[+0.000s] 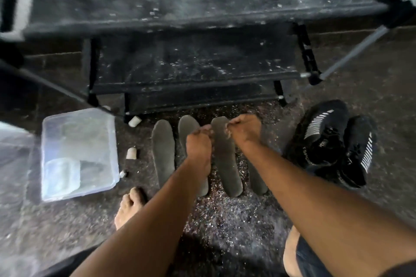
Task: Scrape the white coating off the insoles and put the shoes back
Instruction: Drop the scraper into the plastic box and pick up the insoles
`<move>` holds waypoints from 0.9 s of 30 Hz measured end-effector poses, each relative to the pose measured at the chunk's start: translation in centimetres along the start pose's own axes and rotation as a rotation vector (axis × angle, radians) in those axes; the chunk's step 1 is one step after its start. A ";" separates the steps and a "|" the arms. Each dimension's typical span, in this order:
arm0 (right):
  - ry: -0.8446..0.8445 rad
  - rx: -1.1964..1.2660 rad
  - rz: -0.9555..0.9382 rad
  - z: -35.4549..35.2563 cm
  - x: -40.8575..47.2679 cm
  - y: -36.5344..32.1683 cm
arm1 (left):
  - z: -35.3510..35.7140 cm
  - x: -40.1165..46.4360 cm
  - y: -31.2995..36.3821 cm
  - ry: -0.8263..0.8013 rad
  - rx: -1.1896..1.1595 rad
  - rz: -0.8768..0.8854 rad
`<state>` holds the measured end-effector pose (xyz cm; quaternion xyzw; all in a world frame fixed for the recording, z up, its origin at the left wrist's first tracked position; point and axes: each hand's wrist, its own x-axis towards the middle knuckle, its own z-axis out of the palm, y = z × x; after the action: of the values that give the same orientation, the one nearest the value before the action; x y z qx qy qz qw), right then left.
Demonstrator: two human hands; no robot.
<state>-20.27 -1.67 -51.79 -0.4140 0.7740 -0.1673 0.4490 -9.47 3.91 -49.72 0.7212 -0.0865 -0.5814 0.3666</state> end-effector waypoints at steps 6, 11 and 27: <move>-0.139 -0.160 -0.176 6.2 -5.7 -3.6 | -10.6 -2.6 2.0 0.104 -0.037 0.048; -0.273 -0.030 -0.152 12.7 -11.7 -7.1 | -21.6 -3.9 5.9 0.037 0.124 -0.009; -0.514 0.058 -0.105 29.6 -21.2 -12.2 | -40.8 -2.3 4.5 0.321 -0.187 -0.144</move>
<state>15.79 11.07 -48.31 -0.4693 0.6070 -0.1017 0.6332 28.02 19.46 -42.83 0.7719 0.0792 -0.4891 0.3983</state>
